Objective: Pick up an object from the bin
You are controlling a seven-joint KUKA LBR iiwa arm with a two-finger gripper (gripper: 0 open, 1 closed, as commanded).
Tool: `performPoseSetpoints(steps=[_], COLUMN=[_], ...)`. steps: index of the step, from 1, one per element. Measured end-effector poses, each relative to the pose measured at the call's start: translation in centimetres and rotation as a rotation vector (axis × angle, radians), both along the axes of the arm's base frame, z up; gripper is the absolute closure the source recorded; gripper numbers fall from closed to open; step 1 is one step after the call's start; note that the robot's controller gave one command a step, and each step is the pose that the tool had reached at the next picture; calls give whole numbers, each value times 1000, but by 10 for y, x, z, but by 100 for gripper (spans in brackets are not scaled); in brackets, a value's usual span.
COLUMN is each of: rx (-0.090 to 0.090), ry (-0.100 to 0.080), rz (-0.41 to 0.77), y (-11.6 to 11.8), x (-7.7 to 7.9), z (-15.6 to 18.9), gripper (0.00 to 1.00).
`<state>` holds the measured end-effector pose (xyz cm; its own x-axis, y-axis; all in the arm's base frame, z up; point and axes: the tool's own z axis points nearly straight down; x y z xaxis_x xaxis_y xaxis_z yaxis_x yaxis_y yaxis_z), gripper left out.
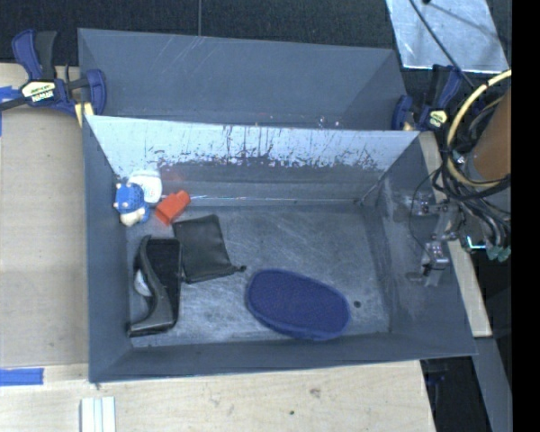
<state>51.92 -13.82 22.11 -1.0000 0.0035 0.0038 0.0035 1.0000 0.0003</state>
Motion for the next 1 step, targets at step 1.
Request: performPoseSetpoints(steps=[1], rx=[4], ry=[0], rz=[216], y=[91], x=[-6], z=[-103], gripper=[0])
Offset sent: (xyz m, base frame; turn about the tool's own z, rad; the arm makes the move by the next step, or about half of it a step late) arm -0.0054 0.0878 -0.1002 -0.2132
